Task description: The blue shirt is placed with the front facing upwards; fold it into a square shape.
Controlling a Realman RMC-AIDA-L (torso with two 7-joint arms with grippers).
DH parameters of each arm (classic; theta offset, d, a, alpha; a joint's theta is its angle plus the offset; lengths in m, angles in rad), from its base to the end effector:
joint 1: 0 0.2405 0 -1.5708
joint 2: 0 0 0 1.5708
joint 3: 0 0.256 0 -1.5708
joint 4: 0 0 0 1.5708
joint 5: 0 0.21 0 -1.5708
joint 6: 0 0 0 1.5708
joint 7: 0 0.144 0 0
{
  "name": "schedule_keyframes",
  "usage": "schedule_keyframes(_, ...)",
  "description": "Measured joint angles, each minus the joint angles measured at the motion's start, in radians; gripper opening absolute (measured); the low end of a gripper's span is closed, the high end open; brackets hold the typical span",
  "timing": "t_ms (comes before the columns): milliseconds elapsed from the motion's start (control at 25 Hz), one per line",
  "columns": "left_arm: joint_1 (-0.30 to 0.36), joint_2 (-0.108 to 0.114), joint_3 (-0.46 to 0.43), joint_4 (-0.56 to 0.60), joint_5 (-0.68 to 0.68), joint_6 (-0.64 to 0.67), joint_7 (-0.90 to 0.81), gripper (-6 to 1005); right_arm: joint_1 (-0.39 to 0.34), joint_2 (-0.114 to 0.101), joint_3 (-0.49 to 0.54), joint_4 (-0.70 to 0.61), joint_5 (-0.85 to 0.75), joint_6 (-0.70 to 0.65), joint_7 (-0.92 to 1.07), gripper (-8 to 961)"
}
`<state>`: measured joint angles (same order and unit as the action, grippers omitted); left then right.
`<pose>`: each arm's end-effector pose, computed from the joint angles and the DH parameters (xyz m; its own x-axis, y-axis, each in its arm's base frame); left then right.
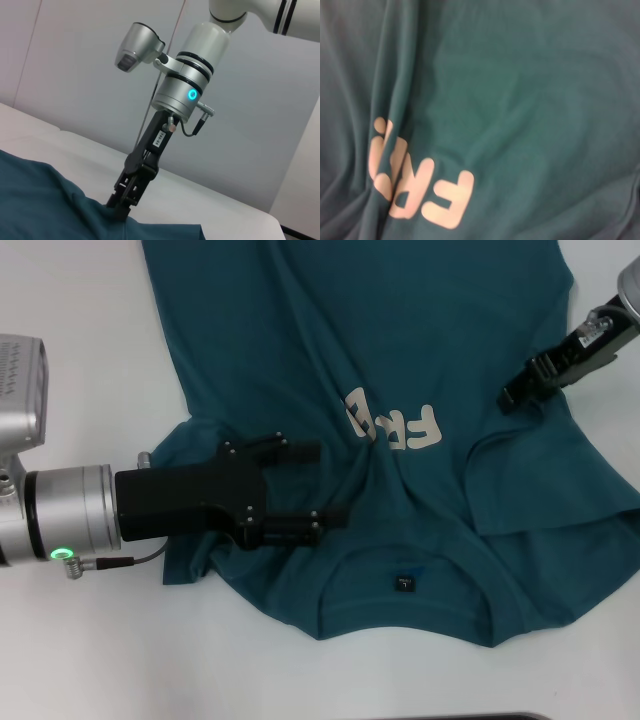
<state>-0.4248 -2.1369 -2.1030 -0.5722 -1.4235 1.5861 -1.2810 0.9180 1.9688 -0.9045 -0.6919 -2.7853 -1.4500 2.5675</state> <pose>-0.2401 0.2775 -0.0596 0.7345 0.3516 0.5805 0.3862 -0.9199 0.0684 0.2355 0.4129 0.0280 0.4219 -0.9017 0.0940 -0.7833 -0.4148 -0.4630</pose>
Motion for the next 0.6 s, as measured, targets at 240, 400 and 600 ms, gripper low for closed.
schedule_keyframes(240,-0.001,0.000,0.000,0.000,0.000,0.000,0.000,903,0.002,0.000,0.000,-0.003,0.036,0.001,-0.006,615)
schedule_keyframes(400,-0.002,0.000,0.000,0.000,0.000,0.000,0.000,903,0.002,0.000,0.006,-0.007,0.038,0.004,-0.007,616)
schedule_keyframes(600,-0.001,-0.001,0.000,0.000,0.000,0.000,0.002,902,-0.003,-0.023,0.036,-0.009,0.037,-0.017,0.000,616)
